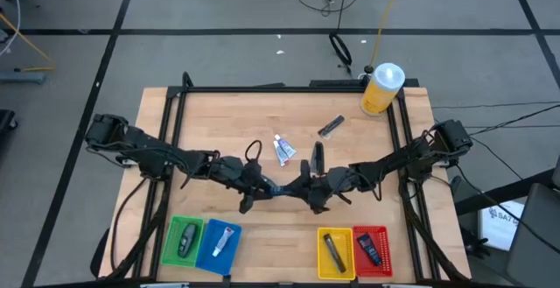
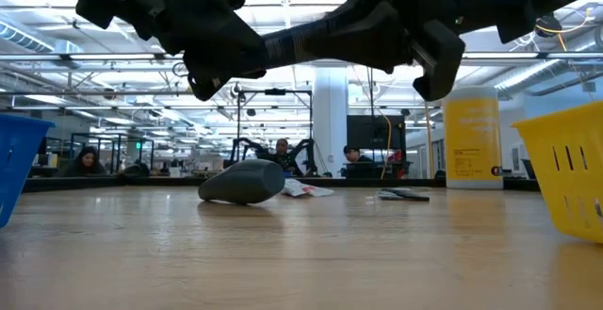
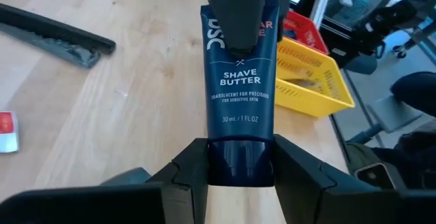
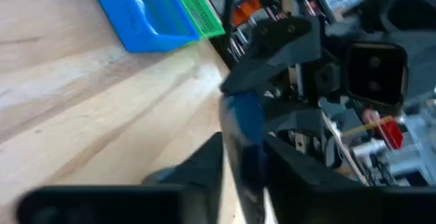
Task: Pick & Place Travel size toiletries
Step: Put the blue shave cream into the orange bin
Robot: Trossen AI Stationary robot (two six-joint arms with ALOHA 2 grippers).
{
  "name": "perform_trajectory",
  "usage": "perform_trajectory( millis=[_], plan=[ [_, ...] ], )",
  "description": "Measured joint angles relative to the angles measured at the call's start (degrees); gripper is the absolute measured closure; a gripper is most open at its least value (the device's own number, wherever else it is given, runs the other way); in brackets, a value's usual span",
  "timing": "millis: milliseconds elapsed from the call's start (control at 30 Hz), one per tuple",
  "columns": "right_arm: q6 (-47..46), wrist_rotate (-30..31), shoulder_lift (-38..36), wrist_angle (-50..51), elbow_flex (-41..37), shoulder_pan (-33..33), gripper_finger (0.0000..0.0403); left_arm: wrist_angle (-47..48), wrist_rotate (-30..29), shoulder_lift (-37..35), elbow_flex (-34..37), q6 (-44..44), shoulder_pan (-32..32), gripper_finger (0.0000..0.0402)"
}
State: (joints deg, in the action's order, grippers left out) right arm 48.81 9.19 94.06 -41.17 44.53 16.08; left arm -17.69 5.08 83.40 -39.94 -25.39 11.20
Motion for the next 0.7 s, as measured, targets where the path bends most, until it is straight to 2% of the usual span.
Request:
perform_trajectory(
  millis=[67,133,200,333,433,500,600,700],
  plan=[
    [-0.8,1.5,0.0,0.2,0.0,0.1,0.0370,-0.3,-0.6,0.0,0.0,1.3,0.0,0.0269],
    [-1.4,2.9,-0.1,0.7,0.0,0.4,0.0388,-1.4,-0.6,0.0,0.1,3.8,0.0,0.0254],
    [-2.6,4.6,-0.1,1.6,0.0,1.0,0.0385,-3.8,-0.4,0.0,0.1,5.9,-0.6,0.0231],
    [-7.2,9.3,-1.3,4.9,0.0,3.2,0.0385,-5.0,4.5,-1.9,0.0,8.9,-2.9,0.0169],
    [-13.2,12.3,-4.7,12.3,0.0,5.6,0.0393,-3.3,4.7,-4.0,-0.1,9.5,-4.6,0.0127],
    [-18.9,13.9,-8.0,20.7,0.8,7.0,0.0393,-0.2,1.2,-5.3,0.0,11.9,-4.8,0.0107],
    [-31.2,14.3,-14.1,39.5,6.2,8.9,0.0393,1.0,-8.5,-5.4,0.0,15.9,-3.6,0.0091],
    [-47.8,5.7,-18.0,61.2,14.6,9.5,0.0392,-2.4,-19.0,-3.5,0.0,18.5,-2.0,0.0089]
  ],
)
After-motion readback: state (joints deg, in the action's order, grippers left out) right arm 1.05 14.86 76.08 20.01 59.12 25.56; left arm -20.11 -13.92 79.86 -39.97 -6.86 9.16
